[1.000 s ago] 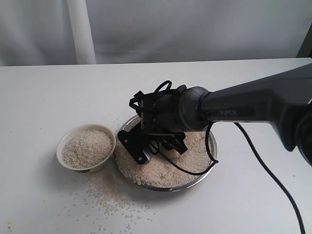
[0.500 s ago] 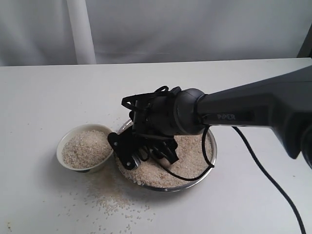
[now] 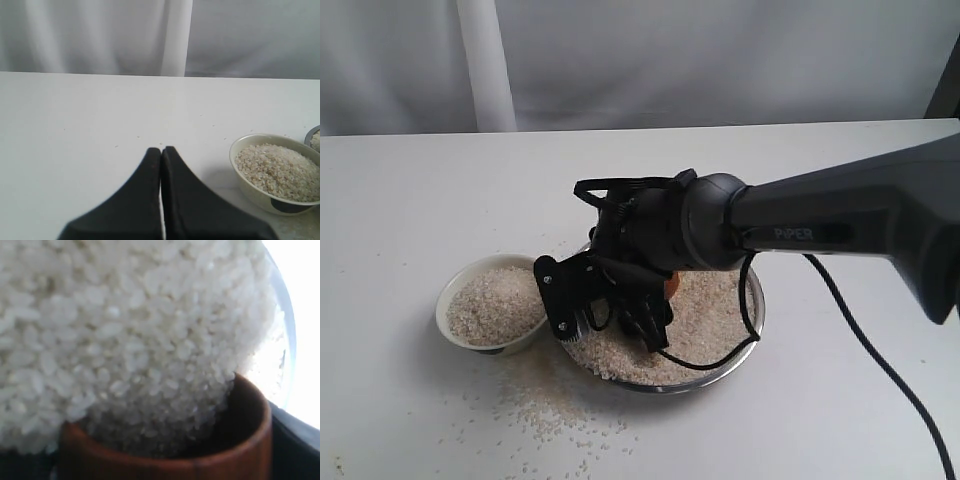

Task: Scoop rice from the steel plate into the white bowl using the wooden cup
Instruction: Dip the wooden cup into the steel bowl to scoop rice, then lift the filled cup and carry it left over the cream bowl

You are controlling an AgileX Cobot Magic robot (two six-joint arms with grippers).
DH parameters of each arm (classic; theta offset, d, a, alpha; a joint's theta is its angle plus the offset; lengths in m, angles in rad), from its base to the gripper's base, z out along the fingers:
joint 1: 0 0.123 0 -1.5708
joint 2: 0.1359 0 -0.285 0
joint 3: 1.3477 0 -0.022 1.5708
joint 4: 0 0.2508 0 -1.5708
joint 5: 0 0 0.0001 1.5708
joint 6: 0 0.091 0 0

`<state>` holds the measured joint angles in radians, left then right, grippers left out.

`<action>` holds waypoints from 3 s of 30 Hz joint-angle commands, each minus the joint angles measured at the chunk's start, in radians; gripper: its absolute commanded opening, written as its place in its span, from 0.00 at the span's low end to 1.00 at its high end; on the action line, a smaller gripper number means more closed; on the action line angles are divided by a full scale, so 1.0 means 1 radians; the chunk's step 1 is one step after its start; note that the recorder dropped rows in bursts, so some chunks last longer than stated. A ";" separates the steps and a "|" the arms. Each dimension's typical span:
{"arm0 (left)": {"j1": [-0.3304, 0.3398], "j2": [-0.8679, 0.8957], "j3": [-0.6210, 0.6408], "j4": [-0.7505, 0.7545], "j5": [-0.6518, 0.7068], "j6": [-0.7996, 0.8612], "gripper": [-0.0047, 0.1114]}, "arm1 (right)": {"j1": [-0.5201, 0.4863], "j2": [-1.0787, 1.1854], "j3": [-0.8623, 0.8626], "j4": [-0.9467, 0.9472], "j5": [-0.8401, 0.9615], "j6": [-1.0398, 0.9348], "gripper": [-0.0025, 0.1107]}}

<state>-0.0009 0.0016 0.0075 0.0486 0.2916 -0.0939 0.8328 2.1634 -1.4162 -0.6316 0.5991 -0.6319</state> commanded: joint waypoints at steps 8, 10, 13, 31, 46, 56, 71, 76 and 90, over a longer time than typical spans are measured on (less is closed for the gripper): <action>-0.004 -0.002 -0.008 -0.005 -0.007 -0.002 0.04 | 0.005 0.002 0.000 0.139 -0.013 0.119 0.02; -0.004 -0.002 -0.008 -0.005 -0.007 -0.002 0.04 | 0.003 0.002 0.000 0.161 -0.013 0.124 0.02; -0.004 -0.002 -0.008 -0.005 -0.007 -0.002 0.04 | 0.001 -0.006 0.000 0.194 -0.014 0.124 0.02; -0.004 -0.002 -0.008 -0.005 -0.007 -0.002 0.04 | -0.080 -0.093 0.201 0.399 -0.357 0.146 0.02; -0.004 -0.002 -0.008 -0.005 -0.007 -0.002 0.04 | -0.099 -0.093 0.279 0.534 -0.643 0.149 0.02; -0.004 -0.002 -0.008 -0.005 -0.007 -0.002 0.04 | -0.134 -0.123 0.394 0.547 -0.815 0.159 0.02; -0.004 -0.002 -0.008 -0.005 -0.007 -0.002 0.04 | -0.136 -0.170 0.577 0.539 -1.491 0.369 0.02; -0.004 -0.002 -0.008 -0.005 -0.007 -0.002 0.04 | -0.136 -0.170 0.582 0.539 -1.508 0.370 0.02; -0.004 -0.002 -0.008 -0.005 -0.007 -0.002 0.04 | -0.136 -0.170 0.557 0.488 -1.480 0.367 0.02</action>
<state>-0.0009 0.0016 0.0075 0.0486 0.2916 -0.0939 0.6984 2.0077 -0.8403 -0.1285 -0.8786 -0.2624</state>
